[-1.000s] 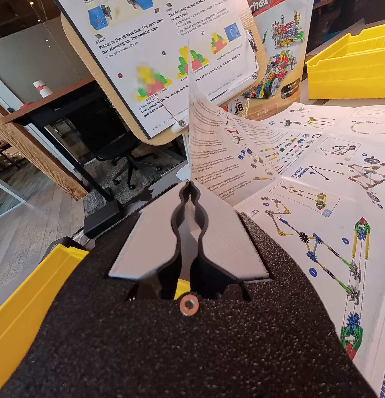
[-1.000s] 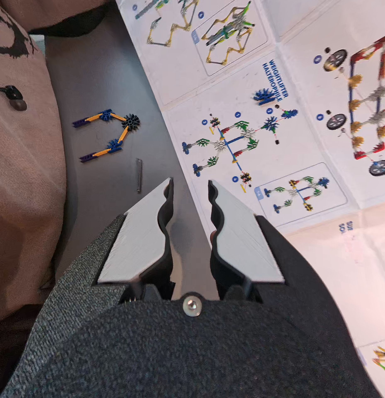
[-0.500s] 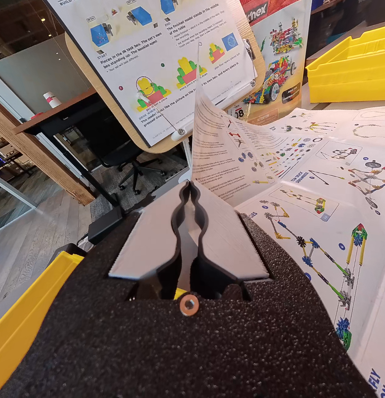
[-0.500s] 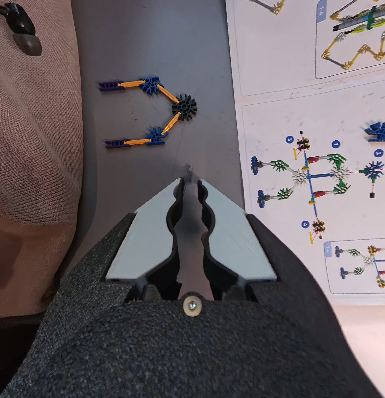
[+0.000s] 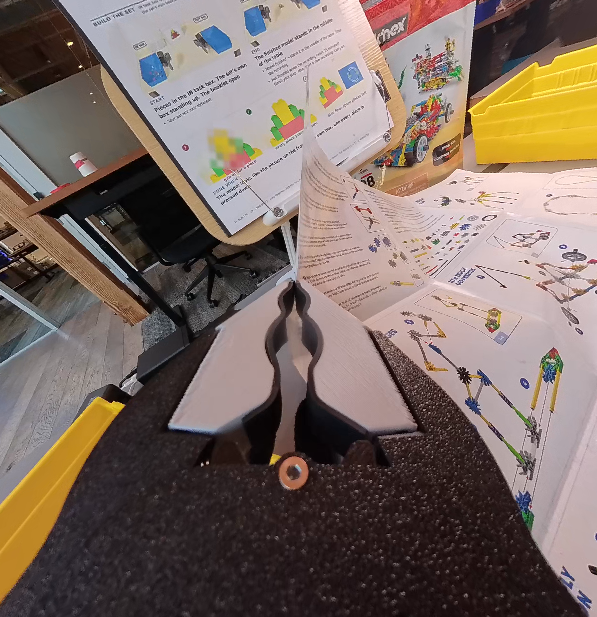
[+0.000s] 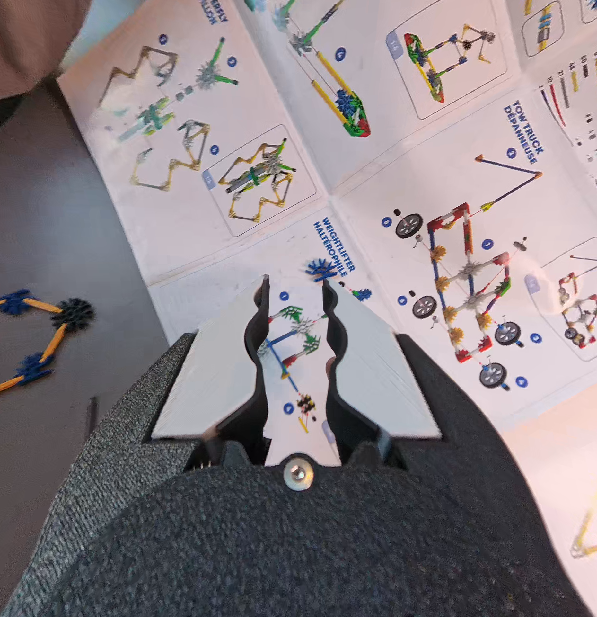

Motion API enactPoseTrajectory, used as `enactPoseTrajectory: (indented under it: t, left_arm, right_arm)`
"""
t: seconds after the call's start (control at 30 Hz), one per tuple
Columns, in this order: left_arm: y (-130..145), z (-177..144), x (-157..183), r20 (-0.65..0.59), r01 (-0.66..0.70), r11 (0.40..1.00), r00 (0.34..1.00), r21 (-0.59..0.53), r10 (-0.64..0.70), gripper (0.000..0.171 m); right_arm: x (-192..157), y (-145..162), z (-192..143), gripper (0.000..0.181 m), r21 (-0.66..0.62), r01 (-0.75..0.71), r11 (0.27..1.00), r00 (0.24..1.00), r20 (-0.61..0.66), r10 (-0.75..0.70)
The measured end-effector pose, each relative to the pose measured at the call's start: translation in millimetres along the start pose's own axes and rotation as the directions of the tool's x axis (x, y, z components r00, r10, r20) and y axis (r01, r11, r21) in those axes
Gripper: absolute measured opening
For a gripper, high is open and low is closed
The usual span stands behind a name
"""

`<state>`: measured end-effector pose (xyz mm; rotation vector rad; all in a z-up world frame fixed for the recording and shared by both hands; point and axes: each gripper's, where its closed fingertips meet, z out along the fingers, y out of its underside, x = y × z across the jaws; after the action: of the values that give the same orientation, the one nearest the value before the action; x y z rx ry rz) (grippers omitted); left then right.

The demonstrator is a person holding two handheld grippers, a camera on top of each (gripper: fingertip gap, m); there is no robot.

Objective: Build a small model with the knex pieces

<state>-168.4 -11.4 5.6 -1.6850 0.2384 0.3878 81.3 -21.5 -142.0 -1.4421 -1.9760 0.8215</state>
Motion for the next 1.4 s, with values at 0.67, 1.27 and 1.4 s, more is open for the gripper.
enactPoseTrajectory:
  t: [0.67,1.27,1.4]
  left_arm:
    - [7,2,-3,0.003,0.001,1.000,1.000,-0.014,-0.001,0.000]
    - [-66,-83,5,-0.449,0.260,0.891,0.891,0.373,-0.072,0.000]
    - [-75,-106,-5,-0.514,0.346,0.837,0.853,0.423,-0.093,0.000]
  right_arm:
    - [-104,61,-40,0.022,-0.205,0.229,0.952,0.926,0.346,-0.148]
    - [266,27,-92,0.085,0.145,-0.489,0.860,0.833,-0.214,0.510]
    - [326,32,-72,0.100,0.206,-0.541,0.815,0.771,-0.265,0.579]
